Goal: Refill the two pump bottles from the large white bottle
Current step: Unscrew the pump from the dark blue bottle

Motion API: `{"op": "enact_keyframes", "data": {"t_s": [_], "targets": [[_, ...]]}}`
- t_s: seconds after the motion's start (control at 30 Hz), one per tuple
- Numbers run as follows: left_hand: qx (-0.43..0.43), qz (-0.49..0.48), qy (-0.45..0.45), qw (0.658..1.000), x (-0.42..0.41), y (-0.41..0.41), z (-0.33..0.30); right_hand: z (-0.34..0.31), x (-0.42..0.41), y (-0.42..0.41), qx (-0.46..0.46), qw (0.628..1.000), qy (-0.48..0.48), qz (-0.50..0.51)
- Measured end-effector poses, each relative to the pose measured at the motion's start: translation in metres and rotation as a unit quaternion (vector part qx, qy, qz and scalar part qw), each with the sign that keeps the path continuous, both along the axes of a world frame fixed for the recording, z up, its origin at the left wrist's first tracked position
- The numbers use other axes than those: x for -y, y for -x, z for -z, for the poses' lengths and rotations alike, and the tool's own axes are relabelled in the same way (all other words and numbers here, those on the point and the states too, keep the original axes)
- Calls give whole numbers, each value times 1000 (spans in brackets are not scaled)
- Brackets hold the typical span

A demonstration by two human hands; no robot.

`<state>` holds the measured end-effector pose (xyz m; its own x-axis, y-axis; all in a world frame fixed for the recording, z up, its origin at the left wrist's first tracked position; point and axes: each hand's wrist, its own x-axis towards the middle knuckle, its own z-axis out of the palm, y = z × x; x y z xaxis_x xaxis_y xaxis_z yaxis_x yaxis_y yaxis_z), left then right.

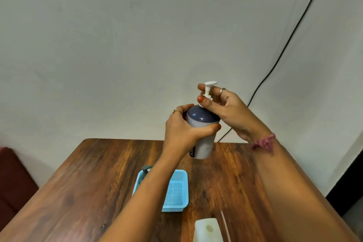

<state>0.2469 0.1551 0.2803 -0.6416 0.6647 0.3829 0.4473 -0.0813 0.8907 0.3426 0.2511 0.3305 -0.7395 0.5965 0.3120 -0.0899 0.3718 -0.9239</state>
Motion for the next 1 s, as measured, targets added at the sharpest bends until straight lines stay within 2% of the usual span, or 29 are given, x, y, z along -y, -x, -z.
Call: {"op": "enact_keyframes", "data": {"t_s": [0.1, 0.17, 0.3, 0.37, 0.43, 0.5, 0.57, 0.67, 0.73, 0.87, 1.0], "targets": [[8, -9, -7, 1000, -3, -2, -1, 1, 11, 4, 15, 978, -120, 169], [15, -8, -6, 1000, -4, -2, -1, 3, 14, 5, -6, 966, -144, 213], [16, -15, -10, 1000, -2, 2, 1, -2, 6, -3, -30, 999, 1, 33], [16, -16, -12, 1000, -2, 3, 1, -1, 6, -7, -13, 1000, 9, 0], [25, -11, -15, 1000, -3, 2, 1, 3, 10, -3, 17, 995, -78, 64], [25, -7, -16, 1000, -5, 0, 1, 8, 14, 2, -11, 981, -118, 152], [24, -8, -18, 1000, -6, -2, 2, 9, 13, 2, -54, 982, -72, 166], [13, -22, -18, 1000, -7, 0, 4, 6, 8, 0, -76, 994, 43, 72], [7, -24, -18, 1000, -7, 1, 5, 7, 10, 0, -82, 994, 44, 65], [13, -20, -19, 1000, -8, -1, 6, 11, 12, 5, -89, 981, -44, 168], [15, -22, -24, 999, -8, -1, 8, 11, 9, 4, -130, 982, 30, 135]]}}
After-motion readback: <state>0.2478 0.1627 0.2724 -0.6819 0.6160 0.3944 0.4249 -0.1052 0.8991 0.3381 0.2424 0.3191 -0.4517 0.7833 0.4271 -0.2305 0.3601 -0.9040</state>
